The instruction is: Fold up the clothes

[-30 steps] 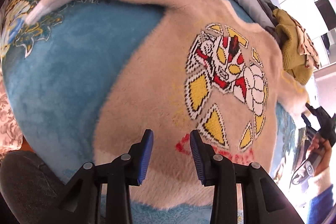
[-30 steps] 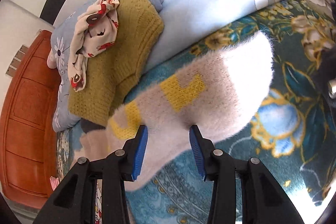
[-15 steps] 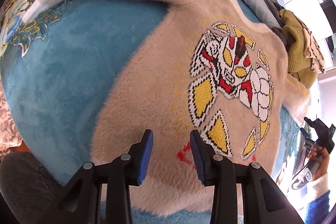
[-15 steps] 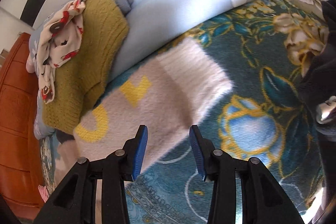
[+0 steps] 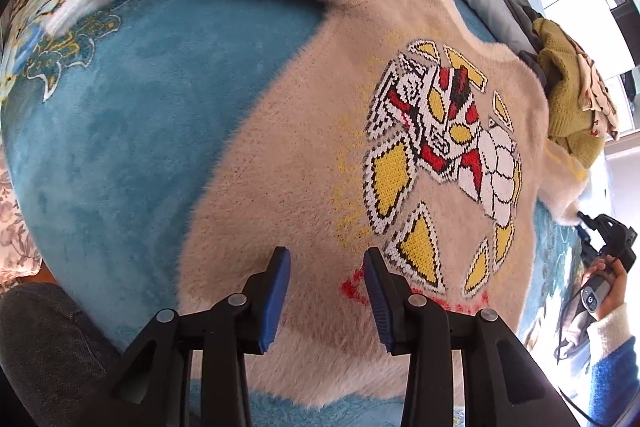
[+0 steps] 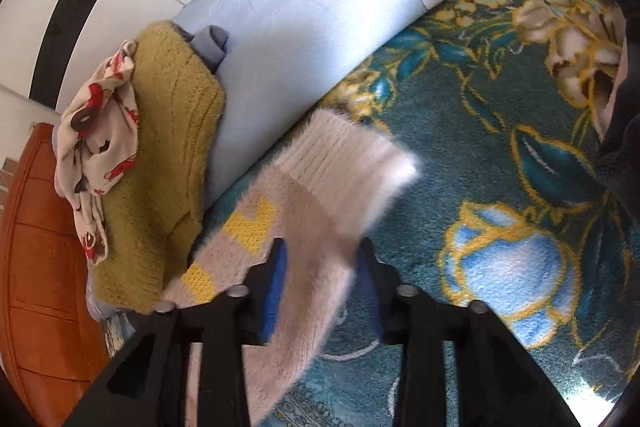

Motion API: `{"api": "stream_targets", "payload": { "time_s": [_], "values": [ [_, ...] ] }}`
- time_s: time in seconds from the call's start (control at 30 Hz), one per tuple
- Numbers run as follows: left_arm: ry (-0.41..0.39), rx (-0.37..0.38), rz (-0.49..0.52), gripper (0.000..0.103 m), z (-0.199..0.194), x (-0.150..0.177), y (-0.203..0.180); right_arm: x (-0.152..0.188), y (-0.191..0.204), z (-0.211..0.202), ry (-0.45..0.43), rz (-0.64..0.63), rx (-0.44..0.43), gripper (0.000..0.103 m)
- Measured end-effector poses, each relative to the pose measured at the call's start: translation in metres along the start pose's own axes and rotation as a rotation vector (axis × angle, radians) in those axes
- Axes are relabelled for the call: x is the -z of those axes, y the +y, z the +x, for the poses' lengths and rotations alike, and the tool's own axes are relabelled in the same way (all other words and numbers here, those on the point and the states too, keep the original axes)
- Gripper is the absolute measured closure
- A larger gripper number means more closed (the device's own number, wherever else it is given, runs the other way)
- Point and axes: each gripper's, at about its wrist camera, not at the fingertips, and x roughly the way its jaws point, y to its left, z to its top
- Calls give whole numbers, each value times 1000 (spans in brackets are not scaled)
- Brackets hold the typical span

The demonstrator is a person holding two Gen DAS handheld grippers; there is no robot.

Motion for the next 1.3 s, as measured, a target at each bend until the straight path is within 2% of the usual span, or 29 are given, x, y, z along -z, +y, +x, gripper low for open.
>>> {"api": "stream_targets", "payload": {
  "time_s": [0.13,0.3,0.43,0.53,0.67,0.83,1.0,1.2,1.3],
  "values": [
    [-8,11,-2,61,-2,-1,1,1,22,-19,-25,-73,-43,93],
    [-15,27,-28,61,-1,-4,4,8,75,-84,-101,-241,-210,94],
    [-26,45,-56,61,-8,-2,14,42,143,-129,-131,-428,-335,94],
    [-36,61,-81,61,-17,3,27,81,180,-150,-99,-584,-423,94],
    [-45,82,-113,61,-20,-1,37,148,226,-126,2,-732,-441,94],
    [-96,130,-190,61,-30,-17,56,208,264,-58,177,-765,-439,94],
    [-162,180,-302,59,-34,-44,78,266,300,1,280,-837,-325,94],
    [-210,210,-446,57,-37,-69,123,328,320,52,363,-984,-197,97],
    [-230,248,-537,56,-34,-80,151,344,319,58,379,-1018,-194,97]
  ]
}}
